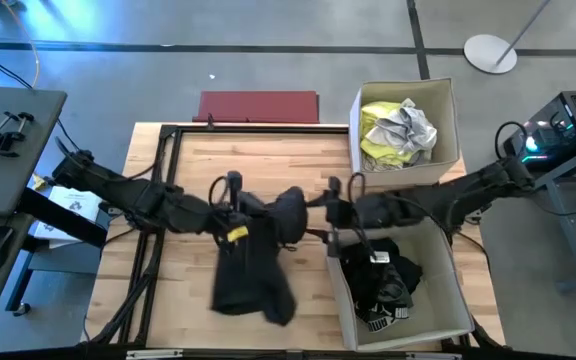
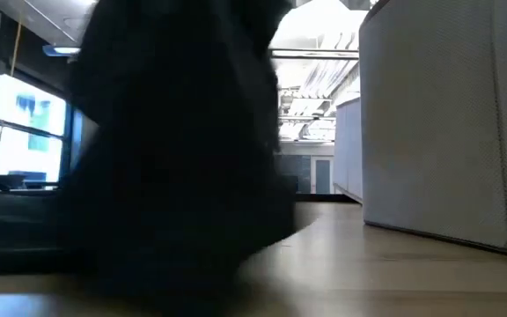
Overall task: Sort clothes
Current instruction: Put the black shorts in the bottom white bin
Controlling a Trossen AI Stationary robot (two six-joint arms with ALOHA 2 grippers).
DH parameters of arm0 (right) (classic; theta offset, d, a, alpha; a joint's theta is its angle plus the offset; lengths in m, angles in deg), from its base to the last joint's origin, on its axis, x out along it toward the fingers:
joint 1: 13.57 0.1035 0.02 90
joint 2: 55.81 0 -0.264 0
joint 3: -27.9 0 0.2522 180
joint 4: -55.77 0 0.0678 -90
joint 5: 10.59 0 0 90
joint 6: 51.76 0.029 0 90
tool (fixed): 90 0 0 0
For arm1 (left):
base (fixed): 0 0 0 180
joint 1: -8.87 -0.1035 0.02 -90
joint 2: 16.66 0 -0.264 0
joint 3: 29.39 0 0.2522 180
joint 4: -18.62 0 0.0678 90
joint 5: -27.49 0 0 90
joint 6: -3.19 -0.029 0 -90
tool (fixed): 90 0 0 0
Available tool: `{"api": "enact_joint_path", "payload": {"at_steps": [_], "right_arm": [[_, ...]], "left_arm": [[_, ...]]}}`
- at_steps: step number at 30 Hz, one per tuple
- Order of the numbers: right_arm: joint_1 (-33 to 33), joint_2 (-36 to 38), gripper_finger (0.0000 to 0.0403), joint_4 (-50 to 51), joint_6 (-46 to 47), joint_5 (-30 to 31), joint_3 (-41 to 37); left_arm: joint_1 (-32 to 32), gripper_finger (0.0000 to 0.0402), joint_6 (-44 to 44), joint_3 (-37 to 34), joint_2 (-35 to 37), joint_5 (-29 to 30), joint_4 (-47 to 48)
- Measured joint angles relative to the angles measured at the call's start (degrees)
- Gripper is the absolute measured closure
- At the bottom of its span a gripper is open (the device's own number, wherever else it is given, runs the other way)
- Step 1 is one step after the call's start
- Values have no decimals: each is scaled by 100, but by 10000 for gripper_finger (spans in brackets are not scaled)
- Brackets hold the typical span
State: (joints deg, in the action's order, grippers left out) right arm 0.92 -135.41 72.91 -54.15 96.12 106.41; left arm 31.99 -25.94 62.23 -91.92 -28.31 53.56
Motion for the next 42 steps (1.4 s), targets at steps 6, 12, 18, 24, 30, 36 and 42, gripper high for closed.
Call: {"api": "enact_joint_path", "payload": {"at_steps": [6,12,18,24,30,36,42], "right_arm": [[-738,-697,97,-1206,-106,-1488,11],[-1082,-1328,96,-2581,-116,-3002,33],[-1203,-1675,96,-3538,-25,-3880,22],[-1184,-1684,161,-4172,83,-3226,-4],[-1177,-1554,331,-4440,63,-2684,-13],[-1081,-1224,377,-4319,-35,-2121,-19],[-752,-431,396,-4301,-1203,-819,-27]], "left_arm": [[-249,401,-995,462,-7,-72,-471],[-631,401,-1520,748,-44,-647,-805],[-1052,401,-1562,751,-86,-763,-950],[-1251,401,-1044,800,-281,-789,-935],[-1229,387,-315,807,-498,-821,-573],[-1185,305,671,812,-337,-1299,316],[-960,225,1879,795,275,-1154,2153]]}}
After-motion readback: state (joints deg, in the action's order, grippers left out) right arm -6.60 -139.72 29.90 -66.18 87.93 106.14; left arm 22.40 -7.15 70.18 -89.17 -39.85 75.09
